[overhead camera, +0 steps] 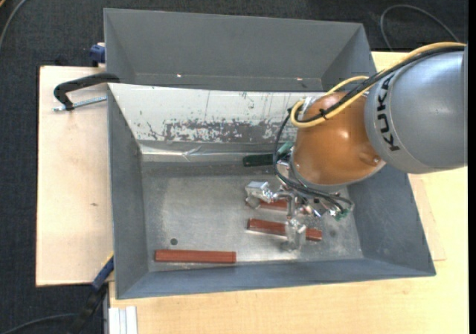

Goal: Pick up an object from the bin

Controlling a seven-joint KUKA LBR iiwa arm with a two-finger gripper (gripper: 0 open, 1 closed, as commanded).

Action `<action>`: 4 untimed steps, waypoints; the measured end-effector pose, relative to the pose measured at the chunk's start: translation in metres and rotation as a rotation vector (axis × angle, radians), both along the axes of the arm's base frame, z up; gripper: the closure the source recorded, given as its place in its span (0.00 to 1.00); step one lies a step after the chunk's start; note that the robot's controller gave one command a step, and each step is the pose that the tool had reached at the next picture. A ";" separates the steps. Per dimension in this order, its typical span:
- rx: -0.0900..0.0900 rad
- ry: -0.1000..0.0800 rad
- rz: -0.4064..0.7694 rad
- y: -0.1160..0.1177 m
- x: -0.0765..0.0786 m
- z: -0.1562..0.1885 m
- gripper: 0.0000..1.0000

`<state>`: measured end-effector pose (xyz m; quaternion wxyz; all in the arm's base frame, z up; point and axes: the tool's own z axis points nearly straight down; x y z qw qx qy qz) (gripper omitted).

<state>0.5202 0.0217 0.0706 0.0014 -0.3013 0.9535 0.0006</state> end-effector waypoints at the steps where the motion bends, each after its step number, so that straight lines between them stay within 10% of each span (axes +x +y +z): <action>1: 0.001 -0.007 0.001 0.001 0.003 0.003 1.00; 2: 0.000 0.000 0.000 0.000 0.000 0.000 0.00; 3: -0.002 -0.011 0.035 -0.050 0.068 0.001 0.00; 4: -0.001 -0.001 0.502 -0.031 0.052 0.000 0.00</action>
Offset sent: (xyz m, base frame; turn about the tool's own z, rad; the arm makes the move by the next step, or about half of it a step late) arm 0.0000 0.0000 0.0000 0.0000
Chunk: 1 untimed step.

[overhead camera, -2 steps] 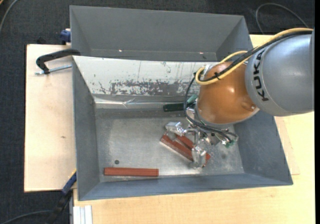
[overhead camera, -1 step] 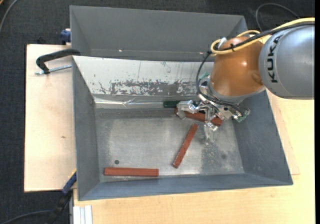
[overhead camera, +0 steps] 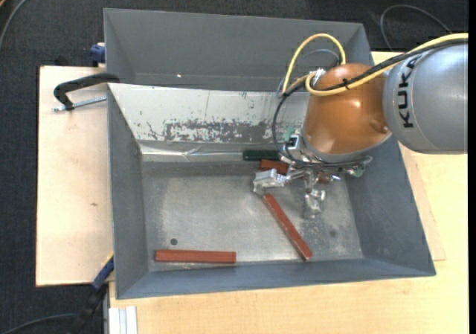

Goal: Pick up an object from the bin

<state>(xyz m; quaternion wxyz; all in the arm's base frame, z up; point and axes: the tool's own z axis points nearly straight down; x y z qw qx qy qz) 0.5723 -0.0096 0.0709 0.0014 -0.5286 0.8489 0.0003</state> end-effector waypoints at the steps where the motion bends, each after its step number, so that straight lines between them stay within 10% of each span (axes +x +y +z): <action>1: 0.001 -0.006 0.483 0.031 0.026 0.000 0.00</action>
Offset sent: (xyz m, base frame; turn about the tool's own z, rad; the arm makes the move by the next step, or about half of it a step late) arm 0.0248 0.0283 -0.0009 -0.4847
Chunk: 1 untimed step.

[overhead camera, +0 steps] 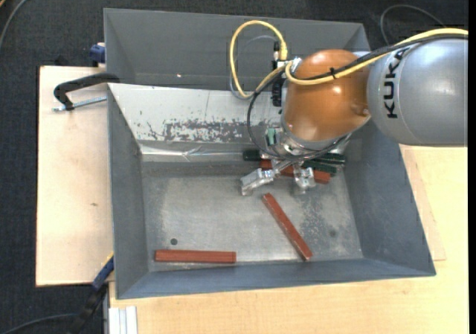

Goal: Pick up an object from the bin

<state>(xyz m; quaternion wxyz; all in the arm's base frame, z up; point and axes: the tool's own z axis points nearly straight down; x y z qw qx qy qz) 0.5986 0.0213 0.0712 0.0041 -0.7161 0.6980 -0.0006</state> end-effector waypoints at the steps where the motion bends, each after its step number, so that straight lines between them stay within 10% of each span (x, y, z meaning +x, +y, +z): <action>1: -0.002 0.000 0.362 0.022 0.004 0.007 0.00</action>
Offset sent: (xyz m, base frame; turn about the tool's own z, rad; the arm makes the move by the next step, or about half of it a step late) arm 0.0029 0.0200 0.0055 -0.3646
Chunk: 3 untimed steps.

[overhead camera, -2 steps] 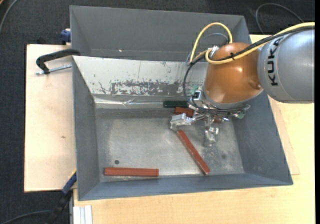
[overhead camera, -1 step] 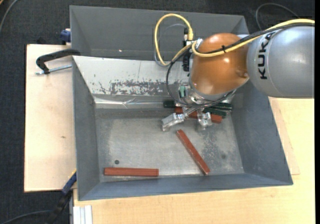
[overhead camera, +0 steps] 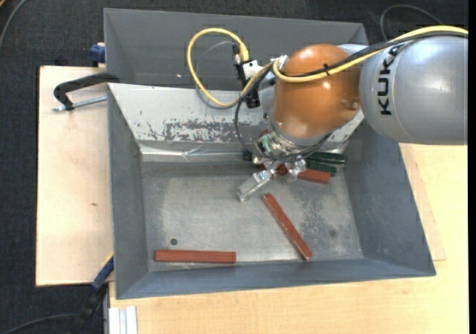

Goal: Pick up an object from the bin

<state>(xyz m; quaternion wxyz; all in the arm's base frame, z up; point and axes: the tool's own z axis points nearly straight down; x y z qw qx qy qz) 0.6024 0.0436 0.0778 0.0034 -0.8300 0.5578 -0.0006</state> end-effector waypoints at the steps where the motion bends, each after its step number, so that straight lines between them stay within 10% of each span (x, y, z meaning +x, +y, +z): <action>1: -0.005 0.005 0.095 -0.060 -0.002 -0.007 0.00; 2: -0.002 0.005 0.097 -0.058 -0.002 -0.007 1.00; 3: -0.005 -0.005 0.325 -0.066 -0.050 0.129 1.00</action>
Offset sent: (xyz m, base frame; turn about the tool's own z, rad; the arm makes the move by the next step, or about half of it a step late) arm -0.0023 -0.0590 -0.0078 -0.1021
